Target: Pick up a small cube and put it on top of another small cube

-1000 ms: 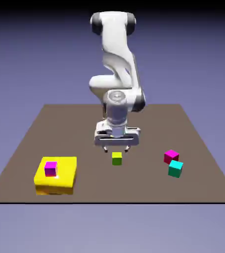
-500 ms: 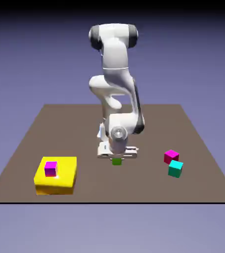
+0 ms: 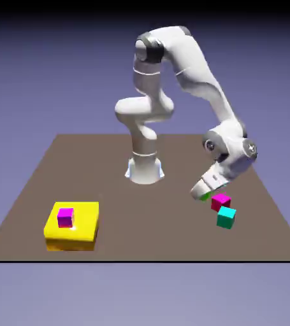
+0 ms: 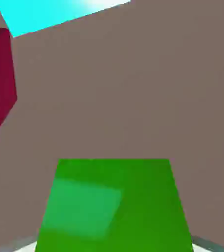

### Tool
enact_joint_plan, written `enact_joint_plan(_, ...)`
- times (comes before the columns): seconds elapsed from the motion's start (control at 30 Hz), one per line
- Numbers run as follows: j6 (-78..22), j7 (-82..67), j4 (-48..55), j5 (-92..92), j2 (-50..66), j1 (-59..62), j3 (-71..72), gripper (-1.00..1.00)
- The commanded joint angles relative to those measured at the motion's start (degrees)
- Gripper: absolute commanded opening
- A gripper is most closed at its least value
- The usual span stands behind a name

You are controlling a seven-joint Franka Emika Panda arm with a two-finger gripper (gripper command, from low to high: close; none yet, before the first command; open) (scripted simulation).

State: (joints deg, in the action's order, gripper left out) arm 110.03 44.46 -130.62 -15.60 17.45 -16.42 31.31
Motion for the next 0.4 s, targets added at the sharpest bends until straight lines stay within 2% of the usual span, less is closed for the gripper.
enact_joint_plan(0.0, -1.2, -0.1, 1.7, -1.5, 0.8, -1.3, 2.1, -1.0)
enact_joint_plan(0.1, -3.0, -0.4, 4.1, -3.4, 2.0, -3.2, 5.1, -1.0)
enact_joint_plan(0.23, 5.7, 2.9, -0.9, -8.3, 6.9, -3.6, 2.0, -1.0)
enact_joint_plan(0.27, 5.7, 2.9, -0.9, -8.3, 6.9, -3.6, 2.0, 1.0)
enact_joint_plan(0.37, 0.8, 1.0, 2.0, -5.5, 4.1, -3.4, 3.8, 1.0)
